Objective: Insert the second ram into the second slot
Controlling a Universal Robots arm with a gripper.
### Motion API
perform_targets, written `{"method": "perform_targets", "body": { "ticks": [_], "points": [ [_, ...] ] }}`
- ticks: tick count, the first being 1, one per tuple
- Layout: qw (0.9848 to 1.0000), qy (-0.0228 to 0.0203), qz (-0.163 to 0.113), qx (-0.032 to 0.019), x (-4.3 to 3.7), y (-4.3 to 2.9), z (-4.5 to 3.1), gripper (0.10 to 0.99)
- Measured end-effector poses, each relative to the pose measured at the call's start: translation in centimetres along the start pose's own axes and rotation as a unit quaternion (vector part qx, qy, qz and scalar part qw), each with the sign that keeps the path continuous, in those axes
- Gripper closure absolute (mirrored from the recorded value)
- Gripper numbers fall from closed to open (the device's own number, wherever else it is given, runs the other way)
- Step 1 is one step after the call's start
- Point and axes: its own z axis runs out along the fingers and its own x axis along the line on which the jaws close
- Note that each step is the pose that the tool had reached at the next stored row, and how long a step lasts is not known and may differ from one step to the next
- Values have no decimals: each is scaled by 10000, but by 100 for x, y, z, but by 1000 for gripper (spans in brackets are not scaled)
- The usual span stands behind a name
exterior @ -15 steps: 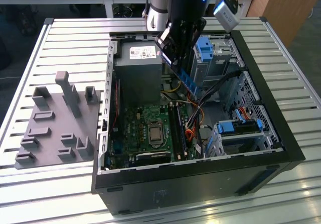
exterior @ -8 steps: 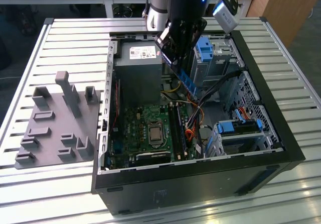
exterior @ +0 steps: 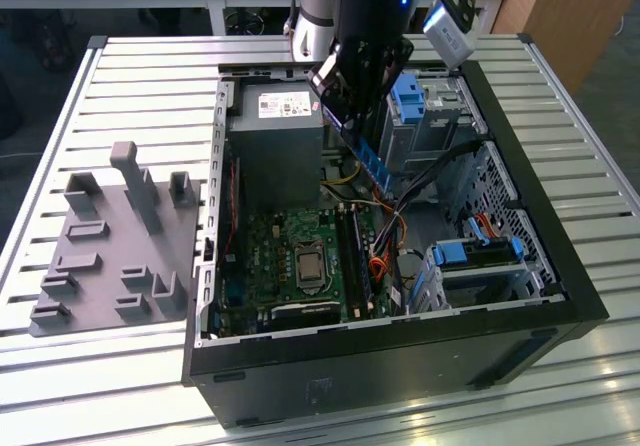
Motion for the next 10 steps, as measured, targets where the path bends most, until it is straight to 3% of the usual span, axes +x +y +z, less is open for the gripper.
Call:
{"method": "perform_targets", "body": {
  "ticks": [10],
  "points": [
    [9999,-5,144,2,0,-1,15,949]
  ]
}}
